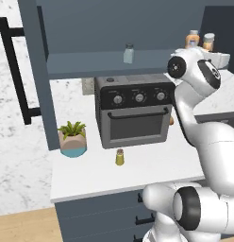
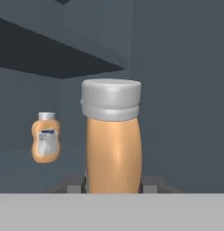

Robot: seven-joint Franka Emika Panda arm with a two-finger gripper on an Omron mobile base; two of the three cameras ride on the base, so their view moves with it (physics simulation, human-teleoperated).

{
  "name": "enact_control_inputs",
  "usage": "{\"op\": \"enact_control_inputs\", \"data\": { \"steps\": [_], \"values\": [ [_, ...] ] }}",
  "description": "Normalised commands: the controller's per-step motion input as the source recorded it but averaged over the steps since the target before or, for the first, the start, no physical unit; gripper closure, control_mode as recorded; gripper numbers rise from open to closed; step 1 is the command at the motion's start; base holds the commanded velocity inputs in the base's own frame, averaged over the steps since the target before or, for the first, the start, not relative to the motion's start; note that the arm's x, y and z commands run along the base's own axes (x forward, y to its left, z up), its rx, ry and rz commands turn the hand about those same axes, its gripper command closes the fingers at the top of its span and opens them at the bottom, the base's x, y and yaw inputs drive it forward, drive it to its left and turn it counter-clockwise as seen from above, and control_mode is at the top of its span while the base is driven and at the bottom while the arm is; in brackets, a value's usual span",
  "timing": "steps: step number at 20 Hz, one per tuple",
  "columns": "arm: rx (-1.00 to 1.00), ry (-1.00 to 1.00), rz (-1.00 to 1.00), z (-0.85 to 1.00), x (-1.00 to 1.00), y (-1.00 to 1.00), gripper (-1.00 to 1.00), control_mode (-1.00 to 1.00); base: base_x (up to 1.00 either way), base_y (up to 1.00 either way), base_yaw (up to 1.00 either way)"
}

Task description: Put the shaker and condiment bottle from the counter next to their counterparts in the cabinet.

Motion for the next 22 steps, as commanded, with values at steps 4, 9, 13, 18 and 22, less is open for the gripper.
{"op": "enact_control_inputs", "data": {
  "steps": [4, 9, 13, 18, 22],
  "values": [
    [0.01, 0.13, 0.03, 0.0, 0.27, 0.0, 1.0, -1.0, 0.0, 0.0, 0.0],
    [0.03, 0.18, 0.07, 0.01, 0.59, -0.02, 1.0, -1.0, 0.0, 0.0, 0.0],
    [0.0, 0.14, 0.09, 0.06, 0.51, -0.22, 1.0, -1.0, 0.0, 0.0, 0.0],
    [0.0, 0.01, 0.04, 0.0, 0.09, -0.22, 1.0, -1.0, 0.0, 0.0, 0.0],
    [0.02, -0.07, 0.0, 0.0, 0.15, -0.13, 1.0, -1.0, 0.0, 0.0, 0.0]
  ]
}}
